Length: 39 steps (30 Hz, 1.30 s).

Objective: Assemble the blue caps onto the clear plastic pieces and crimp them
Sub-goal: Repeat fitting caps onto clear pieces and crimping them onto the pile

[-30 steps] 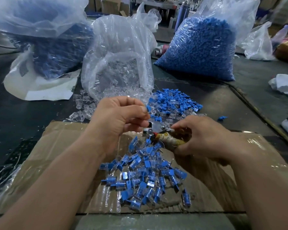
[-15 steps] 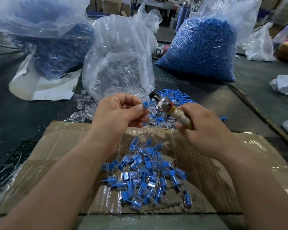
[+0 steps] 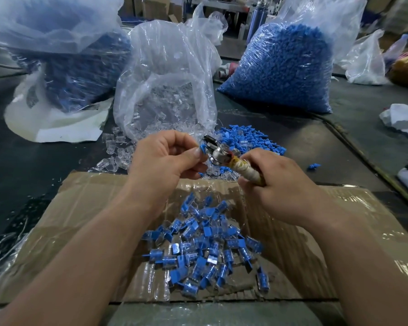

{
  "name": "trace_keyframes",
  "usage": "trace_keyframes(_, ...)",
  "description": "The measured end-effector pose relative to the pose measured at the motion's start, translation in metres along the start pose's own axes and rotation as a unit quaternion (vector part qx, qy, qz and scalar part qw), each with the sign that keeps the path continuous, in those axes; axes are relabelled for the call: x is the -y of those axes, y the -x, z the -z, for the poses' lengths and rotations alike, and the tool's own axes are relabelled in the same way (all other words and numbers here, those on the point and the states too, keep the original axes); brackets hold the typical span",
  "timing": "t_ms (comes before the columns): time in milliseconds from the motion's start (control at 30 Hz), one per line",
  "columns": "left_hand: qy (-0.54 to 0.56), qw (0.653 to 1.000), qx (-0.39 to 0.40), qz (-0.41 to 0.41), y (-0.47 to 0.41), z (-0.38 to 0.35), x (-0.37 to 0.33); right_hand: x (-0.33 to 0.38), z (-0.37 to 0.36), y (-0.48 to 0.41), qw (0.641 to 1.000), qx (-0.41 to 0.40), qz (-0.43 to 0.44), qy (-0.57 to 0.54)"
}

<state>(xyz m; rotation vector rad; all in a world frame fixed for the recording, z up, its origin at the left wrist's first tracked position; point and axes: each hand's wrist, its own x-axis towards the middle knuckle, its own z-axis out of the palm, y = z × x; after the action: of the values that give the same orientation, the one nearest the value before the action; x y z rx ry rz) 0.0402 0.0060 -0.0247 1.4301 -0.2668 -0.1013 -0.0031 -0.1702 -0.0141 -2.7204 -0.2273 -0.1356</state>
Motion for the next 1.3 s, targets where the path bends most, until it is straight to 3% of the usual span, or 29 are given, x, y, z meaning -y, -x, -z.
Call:
trace_keyframes(1100,-0.065,0.995,-0.054,-0.055,0.003,-0.002,0.004,0.002,-0.015,-0.005,0.997,-0.061,0.0,0.037)
trace_keyframes(1300,-0.019,0.995,-0.101,-0.02,-0.001,0.006,0.0,-0.01,-0.01,-0.006,0.999,-0.015,-0.008,0.037)
